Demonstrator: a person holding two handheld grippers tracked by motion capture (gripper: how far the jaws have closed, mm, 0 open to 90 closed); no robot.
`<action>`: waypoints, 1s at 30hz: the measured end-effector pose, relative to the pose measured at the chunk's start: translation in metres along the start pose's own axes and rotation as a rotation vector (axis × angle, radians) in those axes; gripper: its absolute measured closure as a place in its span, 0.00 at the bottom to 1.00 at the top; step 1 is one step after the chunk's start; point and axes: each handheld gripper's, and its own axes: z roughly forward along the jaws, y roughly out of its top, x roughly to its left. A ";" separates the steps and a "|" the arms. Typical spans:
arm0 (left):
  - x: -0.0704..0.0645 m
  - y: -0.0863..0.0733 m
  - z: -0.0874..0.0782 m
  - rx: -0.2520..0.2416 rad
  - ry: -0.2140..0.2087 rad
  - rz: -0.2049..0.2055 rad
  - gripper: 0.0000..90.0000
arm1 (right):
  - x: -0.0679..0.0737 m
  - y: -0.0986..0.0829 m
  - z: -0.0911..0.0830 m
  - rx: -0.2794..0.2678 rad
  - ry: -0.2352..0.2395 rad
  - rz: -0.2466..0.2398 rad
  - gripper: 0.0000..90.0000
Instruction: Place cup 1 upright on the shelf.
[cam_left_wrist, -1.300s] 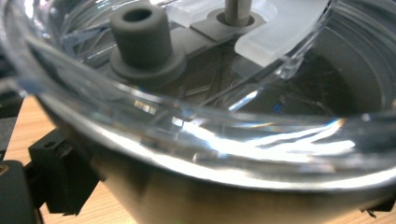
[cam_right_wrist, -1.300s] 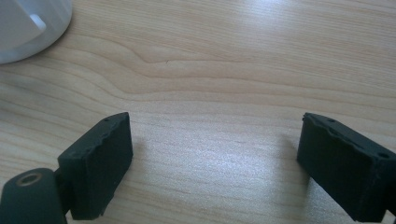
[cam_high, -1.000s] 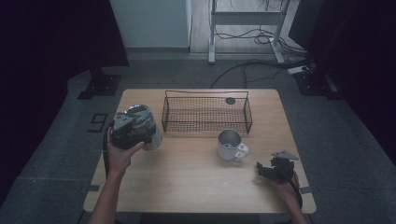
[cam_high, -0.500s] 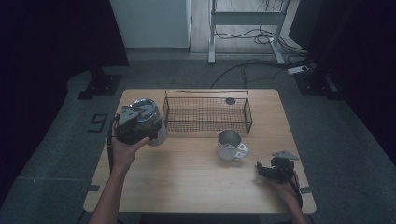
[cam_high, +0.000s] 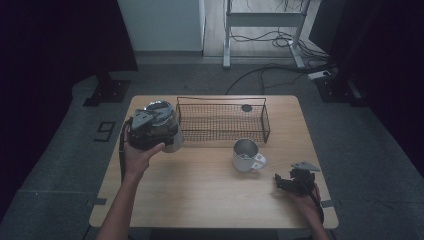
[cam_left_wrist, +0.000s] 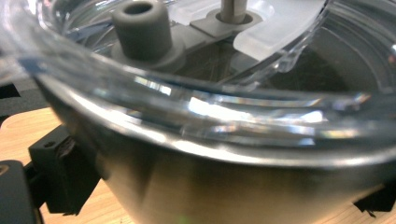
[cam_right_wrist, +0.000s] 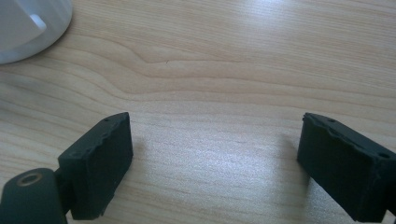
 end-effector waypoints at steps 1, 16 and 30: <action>0.000 0.001 0.001 0.001 -0.002 0.001 0.04 | 0.000 0.000 0.000 0.000 0.000 0.000 0.11; -0.011 0.016 0.008 -0.006 -0.018 0.020 0.04 | 0.000 0.000 0.000 -0.002 0.000 0.002 0.11; -0.020 0.025 0.017 -0.006 -0.030 0.031 0.04 | 0.000 0.000 0.000 -0.002 0.000 0.002 0.11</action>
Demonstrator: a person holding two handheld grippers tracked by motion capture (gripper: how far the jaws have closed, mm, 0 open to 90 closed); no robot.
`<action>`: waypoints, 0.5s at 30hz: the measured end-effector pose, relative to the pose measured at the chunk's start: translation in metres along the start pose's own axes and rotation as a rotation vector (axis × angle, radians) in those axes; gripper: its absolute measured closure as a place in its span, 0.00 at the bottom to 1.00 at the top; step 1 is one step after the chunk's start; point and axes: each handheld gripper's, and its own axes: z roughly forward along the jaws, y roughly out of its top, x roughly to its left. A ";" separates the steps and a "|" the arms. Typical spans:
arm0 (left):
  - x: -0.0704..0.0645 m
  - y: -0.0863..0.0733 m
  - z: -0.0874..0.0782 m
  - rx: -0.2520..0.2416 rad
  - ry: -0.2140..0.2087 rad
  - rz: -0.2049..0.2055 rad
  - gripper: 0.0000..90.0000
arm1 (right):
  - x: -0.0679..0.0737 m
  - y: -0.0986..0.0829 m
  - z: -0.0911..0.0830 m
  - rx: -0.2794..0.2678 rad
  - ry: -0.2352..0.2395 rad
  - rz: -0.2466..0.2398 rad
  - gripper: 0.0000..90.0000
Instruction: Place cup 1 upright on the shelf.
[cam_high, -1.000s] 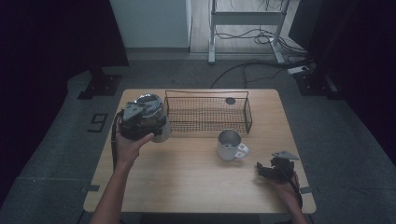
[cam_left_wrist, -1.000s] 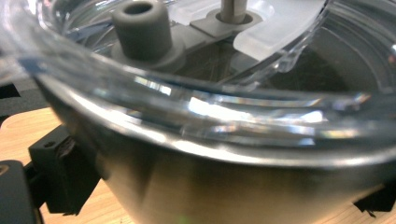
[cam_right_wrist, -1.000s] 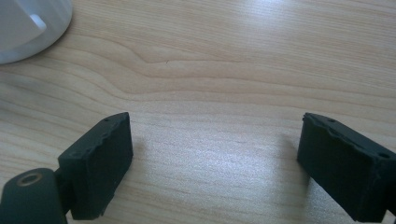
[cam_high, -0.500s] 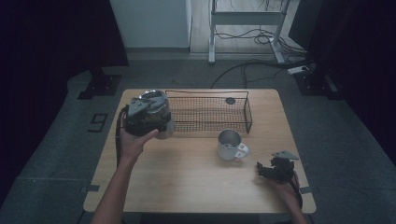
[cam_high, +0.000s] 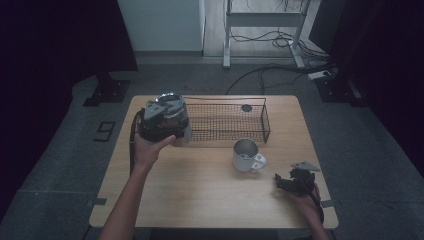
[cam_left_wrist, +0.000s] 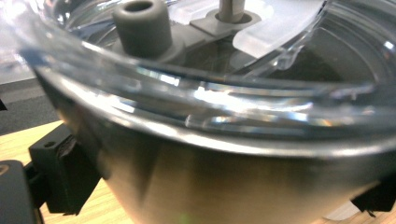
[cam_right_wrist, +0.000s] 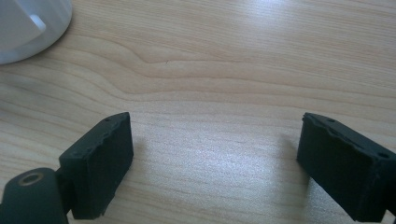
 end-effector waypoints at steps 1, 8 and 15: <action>0.000 0.001 0.000 -0.001 -0.001 0.000 0.04 | 0.000 0.000 0.000 0.000 0.000 0.000 0.11; -0.002 0.008 0.002 -0.005 -0.010 -0.002 0.04 | 0.000 0.000 0.000 -0.001 -0.003 0.003 0.11; -0.003 0.010 0.004 -0.002 -0.011 -0.016 0.04 | 0.000 0.000 0.000 0.000 -0.006 0.004 0.12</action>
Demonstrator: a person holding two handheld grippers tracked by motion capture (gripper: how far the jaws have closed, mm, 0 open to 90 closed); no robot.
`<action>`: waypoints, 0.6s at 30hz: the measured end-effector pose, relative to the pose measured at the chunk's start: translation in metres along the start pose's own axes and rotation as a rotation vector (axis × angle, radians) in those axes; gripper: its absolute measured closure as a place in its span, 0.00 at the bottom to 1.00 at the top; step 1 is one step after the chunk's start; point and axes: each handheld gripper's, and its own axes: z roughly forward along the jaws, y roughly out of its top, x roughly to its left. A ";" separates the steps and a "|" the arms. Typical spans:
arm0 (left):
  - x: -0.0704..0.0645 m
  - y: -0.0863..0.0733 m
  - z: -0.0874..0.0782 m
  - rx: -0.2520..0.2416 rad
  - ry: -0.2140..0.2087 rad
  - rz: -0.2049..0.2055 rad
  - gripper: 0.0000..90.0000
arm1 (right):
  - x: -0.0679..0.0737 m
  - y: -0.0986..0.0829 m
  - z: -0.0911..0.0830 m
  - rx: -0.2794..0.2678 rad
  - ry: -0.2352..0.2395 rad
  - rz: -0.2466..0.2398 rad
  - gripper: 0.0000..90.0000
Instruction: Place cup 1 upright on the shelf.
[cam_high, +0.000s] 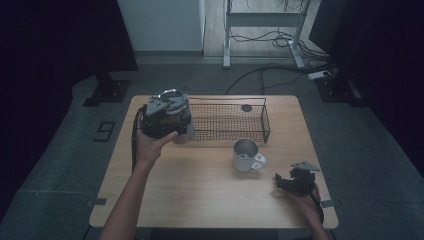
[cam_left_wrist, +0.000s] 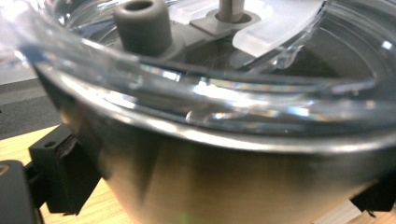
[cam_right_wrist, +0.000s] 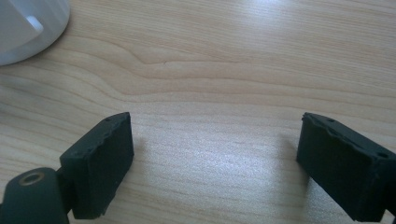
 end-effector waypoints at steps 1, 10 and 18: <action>0.000 0.001 0.002 0.002 0.001 -0.004 0.04 | 0.000 0.000 0.000 0.000 -0.001 0.000 0.12; 0.002 0.004 0.013 0.017 0.001 -0.003 0.04 | 0.000 0.000 0.000 0.000 -0.001 0.001 0.12; 0.004 0.005 0.025 0.024 0.002 -0.008 0.04 | 0.000 0.000 0.000 -0.002 -0.002 0.002 0.12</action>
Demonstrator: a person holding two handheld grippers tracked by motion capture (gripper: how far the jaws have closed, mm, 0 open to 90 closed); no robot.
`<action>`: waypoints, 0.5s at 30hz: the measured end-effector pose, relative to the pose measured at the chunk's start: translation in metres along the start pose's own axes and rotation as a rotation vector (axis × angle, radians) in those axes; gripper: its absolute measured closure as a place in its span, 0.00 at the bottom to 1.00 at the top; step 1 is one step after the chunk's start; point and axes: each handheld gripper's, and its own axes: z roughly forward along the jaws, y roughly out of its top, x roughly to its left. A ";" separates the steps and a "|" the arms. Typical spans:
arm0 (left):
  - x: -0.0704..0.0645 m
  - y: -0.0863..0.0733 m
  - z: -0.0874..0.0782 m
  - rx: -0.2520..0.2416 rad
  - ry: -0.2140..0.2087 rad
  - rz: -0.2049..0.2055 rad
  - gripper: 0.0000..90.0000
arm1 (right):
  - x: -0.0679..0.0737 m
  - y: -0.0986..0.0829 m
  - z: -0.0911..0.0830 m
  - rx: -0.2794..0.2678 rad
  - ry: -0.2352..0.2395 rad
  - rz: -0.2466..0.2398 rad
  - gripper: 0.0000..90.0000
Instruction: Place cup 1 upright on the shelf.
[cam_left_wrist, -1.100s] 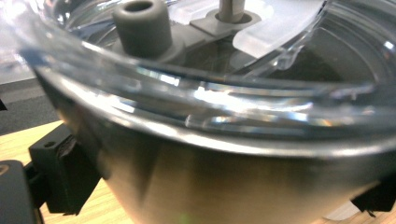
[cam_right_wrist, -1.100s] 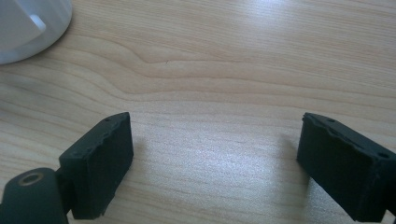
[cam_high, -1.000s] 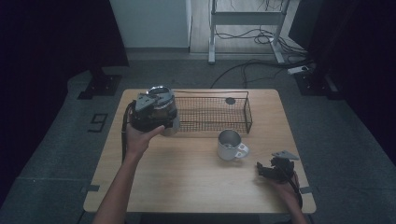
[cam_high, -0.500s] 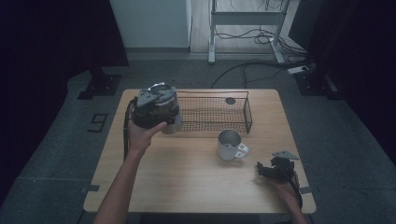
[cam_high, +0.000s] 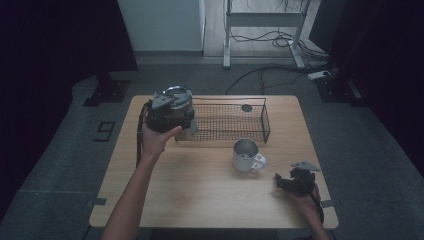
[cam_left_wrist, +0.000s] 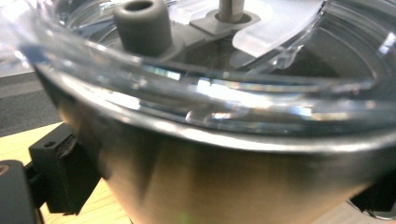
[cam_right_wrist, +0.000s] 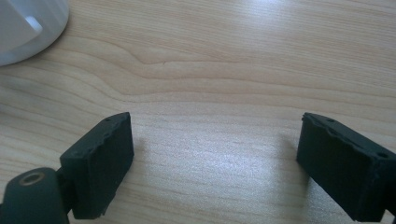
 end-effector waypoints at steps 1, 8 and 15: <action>0.000 0.001 0.001 0.000 0.000 0.000 0.04 | 0.000 0.000 0.000 0.000 0.000 0.000 0.12; -0.006 0.007 0.009 0.000 -0.010 0.014 0.04 | 0.000 0.000 0.000 0.000 0.000 0.000 0.12; -0.006 0.011 0.019 -0.002 -0.015 0.017 0.04 | 0.000 0.000 0.000 0.000 0.000 0.000 0.12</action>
